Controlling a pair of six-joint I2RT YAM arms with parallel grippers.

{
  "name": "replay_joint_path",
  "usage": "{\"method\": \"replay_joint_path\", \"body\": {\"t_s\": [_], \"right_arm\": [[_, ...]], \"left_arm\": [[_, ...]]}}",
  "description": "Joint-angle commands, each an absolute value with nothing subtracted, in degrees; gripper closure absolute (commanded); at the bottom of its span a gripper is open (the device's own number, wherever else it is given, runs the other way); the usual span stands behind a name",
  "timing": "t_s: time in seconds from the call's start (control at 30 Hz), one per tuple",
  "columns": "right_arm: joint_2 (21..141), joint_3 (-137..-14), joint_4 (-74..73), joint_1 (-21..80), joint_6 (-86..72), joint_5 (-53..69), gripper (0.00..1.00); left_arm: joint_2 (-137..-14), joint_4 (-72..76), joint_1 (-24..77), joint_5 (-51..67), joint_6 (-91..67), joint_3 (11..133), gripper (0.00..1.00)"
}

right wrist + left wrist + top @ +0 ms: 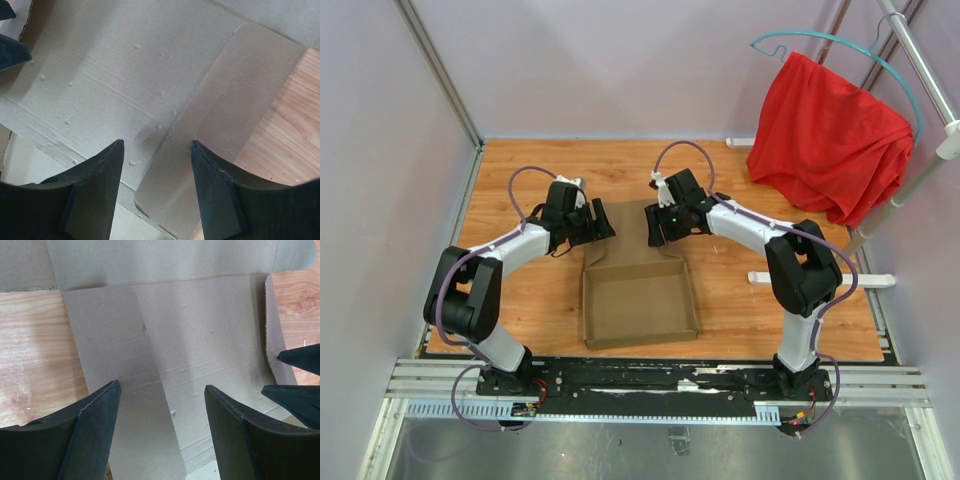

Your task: Fold the paper box

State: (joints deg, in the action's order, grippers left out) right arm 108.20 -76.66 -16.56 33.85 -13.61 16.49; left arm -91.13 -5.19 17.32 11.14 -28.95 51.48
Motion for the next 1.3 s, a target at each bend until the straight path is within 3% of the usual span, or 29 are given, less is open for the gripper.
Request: {"method": "replay_joint_path", "body": {"t_s": [0.0,0.33,0.6,0.9,1.27], "right_arm": [[109.5,-77.2,-18.3,36.2,-14.2,17.5,0.43],[108.7,-78.0,-20.8,36.2,-14.2,13.4,0.44],[106.0,-79.8,-25.9,35.0,-13.3,6.7,0.35],[107.5,-85.3,-31.2,31.5,-11.8,5.5,0.34],[104.2,-83.2,-30.2,31.2,-11.9,8.3,0.34]], "left_arm": [[-92.1,-7.2,19.6,11.6,-27.5,53.7,0.27],[-91.6,-12.4,20.5,3.9,-25.8,54.9,0.27],[-89.1,-15.7,20.5,-3.7,-25.2,55.8,0.26],[-89.0,-19.7,20.5,-7.9,-24.6,60.4,0.25],[-88.0,-19.1,20.5,-2.3,-24.9,62.0,0.26]]}}
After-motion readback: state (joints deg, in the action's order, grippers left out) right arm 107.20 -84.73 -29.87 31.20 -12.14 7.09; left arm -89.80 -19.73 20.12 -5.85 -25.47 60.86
